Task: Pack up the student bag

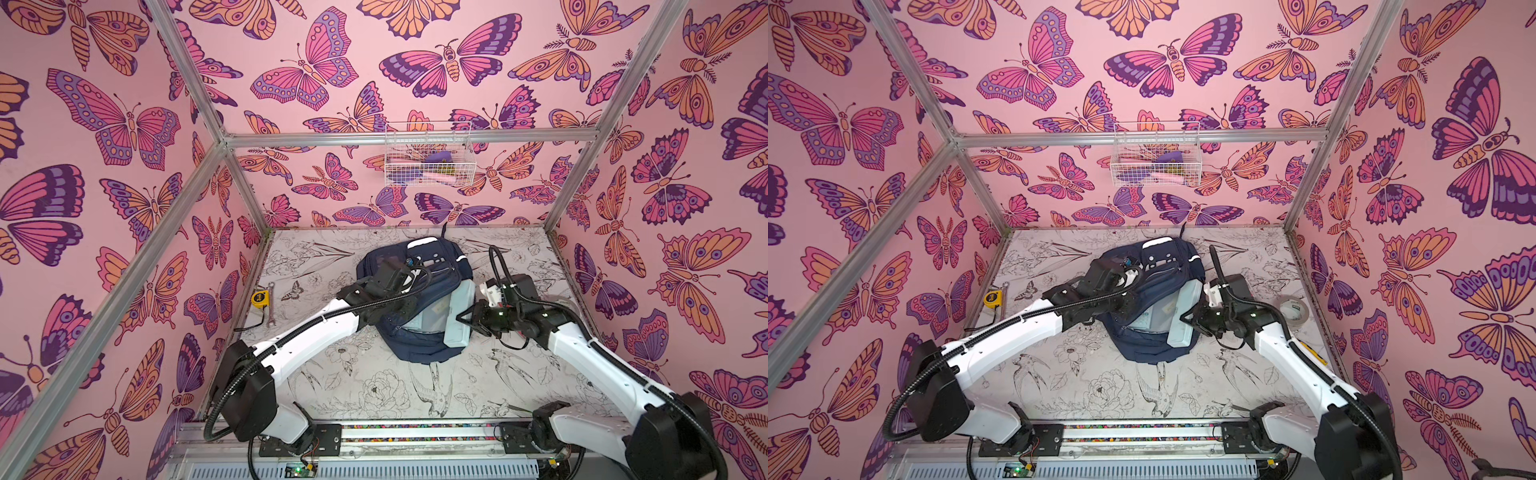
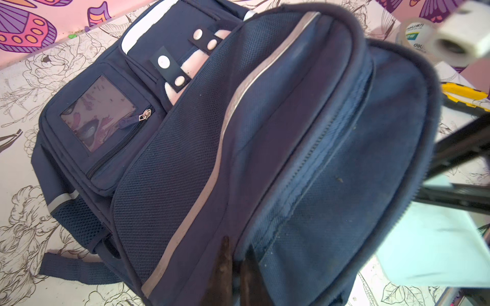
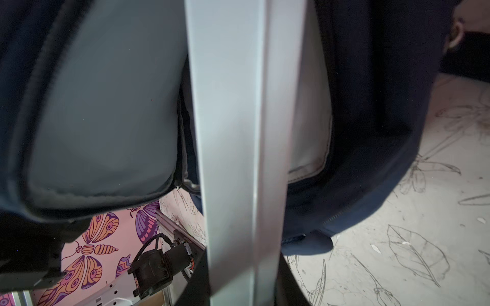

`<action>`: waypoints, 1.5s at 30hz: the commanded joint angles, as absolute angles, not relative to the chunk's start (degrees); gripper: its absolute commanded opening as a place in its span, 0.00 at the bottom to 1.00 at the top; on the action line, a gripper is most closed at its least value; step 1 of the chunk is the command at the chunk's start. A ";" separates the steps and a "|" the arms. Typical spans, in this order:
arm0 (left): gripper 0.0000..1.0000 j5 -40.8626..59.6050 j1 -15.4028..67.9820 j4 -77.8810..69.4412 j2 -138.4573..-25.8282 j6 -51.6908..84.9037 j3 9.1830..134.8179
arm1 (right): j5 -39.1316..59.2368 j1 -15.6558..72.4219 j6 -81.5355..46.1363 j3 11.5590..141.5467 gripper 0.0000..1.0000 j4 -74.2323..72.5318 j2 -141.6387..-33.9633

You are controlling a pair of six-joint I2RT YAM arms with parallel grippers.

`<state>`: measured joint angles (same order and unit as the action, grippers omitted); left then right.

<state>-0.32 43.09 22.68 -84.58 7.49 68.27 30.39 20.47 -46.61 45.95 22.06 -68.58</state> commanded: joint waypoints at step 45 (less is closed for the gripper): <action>0.00 6.43 41.22 19.90 -85.89 12.51 68.84 | 7.10 25.47 -45.88 50.06 0.96 21.49 -77.20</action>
